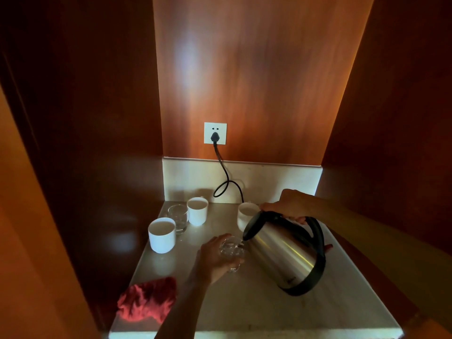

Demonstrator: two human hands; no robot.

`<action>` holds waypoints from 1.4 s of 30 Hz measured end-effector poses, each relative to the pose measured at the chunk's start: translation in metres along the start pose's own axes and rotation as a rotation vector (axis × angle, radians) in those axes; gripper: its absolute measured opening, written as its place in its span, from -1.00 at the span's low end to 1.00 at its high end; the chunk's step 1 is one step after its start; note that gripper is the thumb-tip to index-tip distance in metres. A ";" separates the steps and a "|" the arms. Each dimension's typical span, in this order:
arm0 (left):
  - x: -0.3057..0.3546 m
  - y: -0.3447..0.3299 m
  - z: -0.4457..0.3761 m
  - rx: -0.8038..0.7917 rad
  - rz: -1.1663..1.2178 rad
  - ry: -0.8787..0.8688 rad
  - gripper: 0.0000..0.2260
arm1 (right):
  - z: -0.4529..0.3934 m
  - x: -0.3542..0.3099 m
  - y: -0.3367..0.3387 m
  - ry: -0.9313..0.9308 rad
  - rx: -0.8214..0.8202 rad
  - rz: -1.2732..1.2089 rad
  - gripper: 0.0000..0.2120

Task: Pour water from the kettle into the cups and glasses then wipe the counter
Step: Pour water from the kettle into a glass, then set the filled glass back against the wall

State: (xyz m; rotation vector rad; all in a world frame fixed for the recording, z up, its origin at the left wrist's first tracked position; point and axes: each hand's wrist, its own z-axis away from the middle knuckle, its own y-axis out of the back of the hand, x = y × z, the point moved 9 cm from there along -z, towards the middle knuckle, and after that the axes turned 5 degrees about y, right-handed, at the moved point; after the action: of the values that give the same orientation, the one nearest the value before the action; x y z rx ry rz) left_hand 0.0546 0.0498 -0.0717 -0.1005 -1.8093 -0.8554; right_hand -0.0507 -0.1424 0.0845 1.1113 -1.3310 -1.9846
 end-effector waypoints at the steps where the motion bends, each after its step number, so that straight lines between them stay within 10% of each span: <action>1: 0.001 0.000 0.000 0.000 0.003 0.001 -0.37 | 0.001 0.001 0.000 -0.001 0.001 -0.009 -0.42; 18: 0.000 0.000 0.001 -0.010 -0.065 0.040 -0.36 | 0.015 0.056 -0.014 -0.089 0.105 -0.428 -0.41; 42: 0.024 -0.001 -0.094 0.113 -0.241 0.218 -0.31 | -0.018 0.194 0.004 -0.182 0.870 -0.908 -0.45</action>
State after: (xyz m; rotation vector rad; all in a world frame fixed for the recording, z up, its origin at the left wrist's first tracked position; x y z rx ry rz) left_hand 0.1183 -0.0140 -0.0364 0.2787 -1.6794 -0.8922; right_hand -0.1407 -0.3019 0.0166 2.2948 -2.1443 -2.1082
